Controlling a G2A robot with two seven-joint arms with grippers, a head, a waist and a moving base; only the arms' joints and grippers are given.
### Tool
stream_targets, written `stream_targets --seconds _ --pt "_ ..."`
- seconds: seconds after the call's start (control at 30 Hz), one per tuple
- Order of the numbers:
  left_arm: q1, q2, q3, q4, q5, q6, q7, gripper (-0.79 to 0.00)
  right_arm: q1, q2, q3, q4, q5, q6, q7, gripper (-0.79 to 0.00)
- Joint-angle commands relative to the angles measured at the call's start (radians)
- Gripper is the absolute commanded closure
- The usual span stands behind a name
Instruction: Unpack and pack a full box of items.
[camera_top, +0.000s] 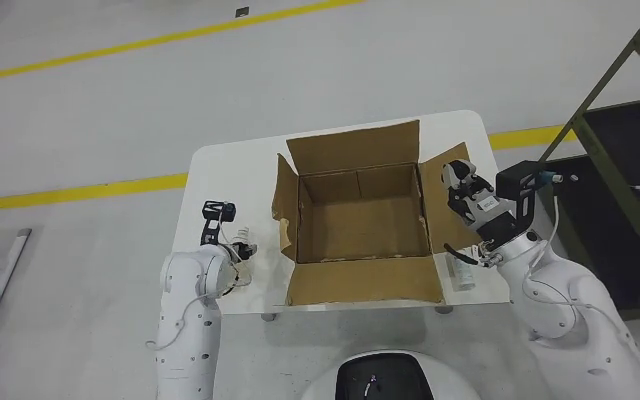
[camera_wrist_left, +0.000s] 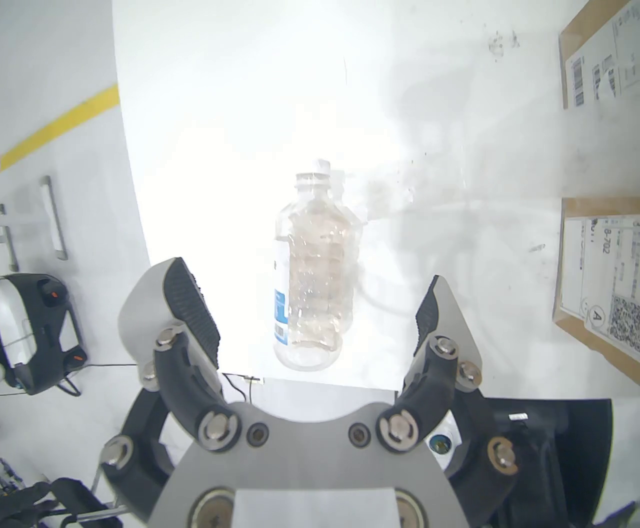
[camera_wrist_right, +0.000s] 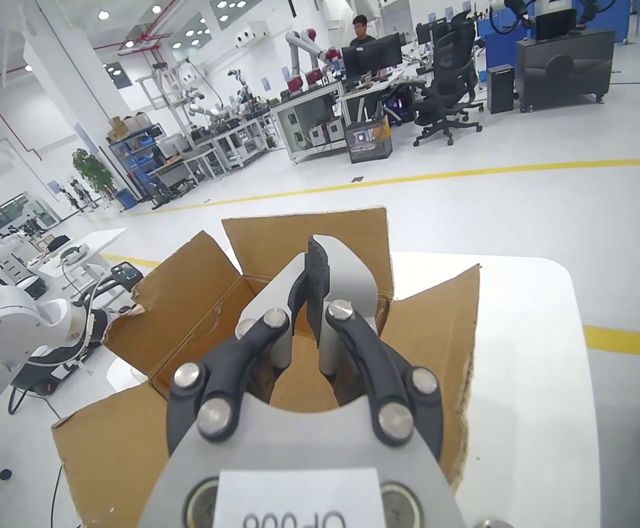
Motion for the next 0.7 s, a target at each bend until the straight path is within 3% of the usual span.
stream_targets --seconds 0.0,0.17,0.67 --pt "-0.018 0.002 -0.025 0.026 -0.075 -0.002 -0.052 -0.785 0.000 0.000 0.000 0.000 0.000 0.000 0.000 0.000" --pt "-0.055 0.014 -0.025 0.098 -0.010 -0.040 -0.034 -0.785 0.000 0.000 0.000 0.000 0.000 0.000 0.000 0.000" --pt "-0.042 0.016 -0.029 0.119 -0.013 -0.030 0.006 -0.785 0.000 0.000 0.000 0.000 0.000 0.000 0.000 0.000"
